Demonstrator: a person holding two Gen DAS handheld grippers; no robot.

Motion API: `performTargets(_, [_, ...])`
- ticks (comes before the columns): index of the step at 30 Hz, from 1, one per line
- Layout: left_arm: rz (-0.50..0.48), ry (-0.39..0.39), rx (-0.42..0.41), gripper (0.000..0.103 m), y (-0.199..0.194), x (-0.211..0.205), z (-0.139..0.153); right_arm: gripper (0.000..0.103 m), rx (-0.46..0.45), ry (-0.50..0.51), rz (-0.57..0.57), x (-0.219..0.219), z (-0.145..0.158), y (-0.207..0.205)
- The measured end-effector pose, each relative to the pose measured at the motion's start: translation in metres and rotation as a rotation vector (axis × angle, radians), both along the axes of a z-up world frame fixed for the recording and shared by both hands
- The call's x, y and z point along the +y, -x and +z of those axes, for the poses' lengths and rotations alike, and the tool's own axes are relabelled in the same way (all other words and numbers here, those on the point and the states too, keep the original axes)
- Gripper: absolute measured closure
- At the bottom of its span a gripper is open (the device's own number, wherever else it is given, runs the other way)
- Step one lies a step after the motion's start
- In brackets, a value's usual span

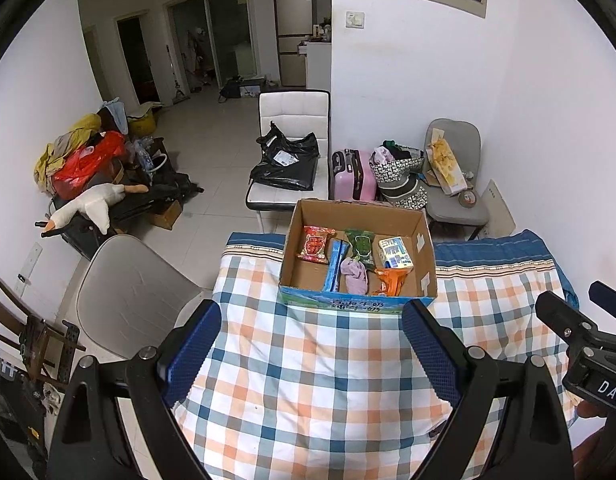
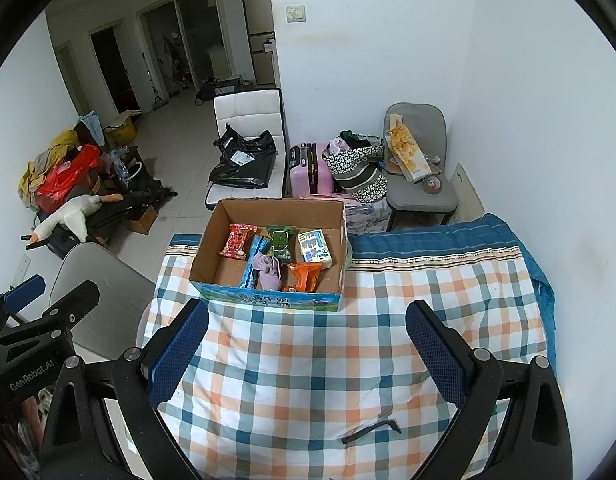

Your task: Organize soft objects

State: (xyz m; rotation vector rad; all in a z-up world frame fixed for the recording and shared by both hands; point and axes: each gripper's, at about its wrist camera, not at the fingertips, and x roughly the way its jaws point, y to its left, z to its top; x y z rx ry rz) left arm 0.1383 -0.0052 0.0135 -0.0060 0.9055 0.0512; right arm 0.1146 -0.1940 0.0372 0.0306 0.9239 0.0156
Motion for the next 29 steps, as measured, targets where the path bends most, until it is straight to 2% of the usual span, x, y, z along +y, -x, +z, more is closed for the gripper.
performTargets(29, [0.004, -0.001, 0.002, 0.010, -0.0010, 0.0011, 0.0000, 0.002, 0.004, 0.002, -0.014, -0.0070, 0.0007, 0.0010])
